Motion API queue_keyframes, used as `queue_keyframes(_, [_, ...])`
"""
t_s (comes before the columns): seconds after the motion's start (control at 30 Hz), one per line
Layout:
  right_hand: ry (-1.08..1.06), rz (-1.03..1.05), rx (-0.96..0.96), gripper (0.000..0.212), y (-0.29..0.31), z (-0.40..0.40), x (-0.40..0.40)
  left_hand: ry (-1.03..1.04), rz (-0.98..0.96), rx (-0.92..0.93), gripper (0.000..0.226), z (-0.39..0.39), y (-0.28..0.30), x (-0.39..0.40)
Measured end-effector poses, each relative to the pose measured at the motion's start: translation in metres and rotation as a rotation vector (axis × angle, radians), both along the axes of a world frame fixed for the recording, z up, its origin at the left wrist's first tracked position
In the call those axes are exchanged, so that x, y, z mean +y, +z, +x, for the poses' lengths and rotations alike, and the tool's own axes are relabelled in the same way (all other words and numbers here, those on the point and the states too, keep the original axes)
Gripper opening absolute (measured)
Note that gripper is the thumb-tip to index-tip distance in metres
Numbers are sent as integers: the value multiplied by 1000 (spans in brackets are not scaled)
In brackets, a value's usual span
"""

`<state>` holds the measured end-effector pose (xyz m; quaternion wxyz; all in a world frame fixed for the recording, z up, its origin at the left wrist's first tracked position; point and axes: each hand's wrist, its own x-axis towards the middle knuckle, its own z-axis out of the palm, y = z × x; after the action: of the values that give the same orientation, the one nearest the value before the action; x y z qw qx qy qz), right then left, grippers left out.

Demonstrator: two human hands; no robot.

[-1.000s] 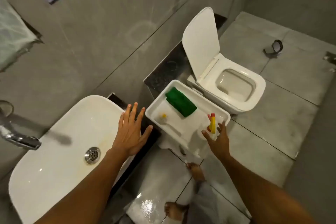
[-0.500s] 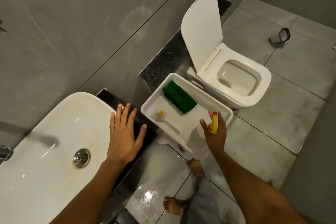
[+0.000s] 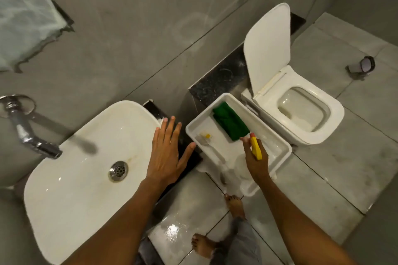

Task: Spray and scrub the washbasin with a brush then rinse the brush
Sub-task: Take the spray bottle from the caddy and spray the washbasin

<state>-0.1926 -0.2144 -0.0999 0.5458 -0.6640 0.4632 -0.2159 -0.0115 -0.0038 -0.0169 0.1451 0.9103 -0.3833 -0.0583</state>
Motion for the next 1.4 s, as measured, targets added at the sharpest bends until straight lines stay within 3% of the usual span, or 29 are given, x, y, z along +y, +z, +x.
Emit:
queue_keyframes(0.13, [111, 231, -148, 20, 55, 29, 17, 119, -115, -27, 78, -2, 22, 18])
queue_keyframes(0.23, [221, 299, -143, 58, 97, 55, 33, 229, -152, -48, 75, -3, 31, 51])
queue_keyframes(0.3, [305, 281, -108, 70, 124, 70, 52, 338, -164, -19, 75, -2, 36, 84])
queue_keyframes(0.4, [473, 275, -57, 62, 157, 85, 88, 484, -170, 12, 76, -7, 37, 143])
queue_keyframes(0.5, [619, 248, -7, 68, 173, 88, 129, 635, -173, -9, 75, -17, 33, 200])
queue_keyframes(0.63, [728, 292, 63, 69, 179, 79, 190, 848, -128, -28, 92, -29, 23, 267])
queue_keyframes(0.73, [841, 335, 107, 52, 176, 68, 226, 933, -190, 24, 79, -31, 14, 293])
queue_keyframes(0.8, [895, 197, 138, 50, 170, 62, 247, 968, -322, 54, 66, -30, 13, 297])
queue_keyframes(0.87, [894, 109, 166, 49, 164, 56, 262, 1005, -429, 22, 50, -29, 12, 295])
queue_keyframes(0.97, [906, 267, 209, 34, 159, 49, 280, 1020, -545, -42, 33, -30, 9, 298])
queue_keyframes(1.07, [904, 470, 237, 37, 160, 48, 291, 1014, -596, -98, 29, -30, 8, 299])
queue_keyframes(1.23, [764, 399, 174, 33, 157, 49, 297, 1009, -577, -176, 27, -29, 5, 299])
queue_keyframes(1.4, [737, 434, 177, 47, 160, 51, 293, 1007, -562, -139, 25, -30, 4, 299])
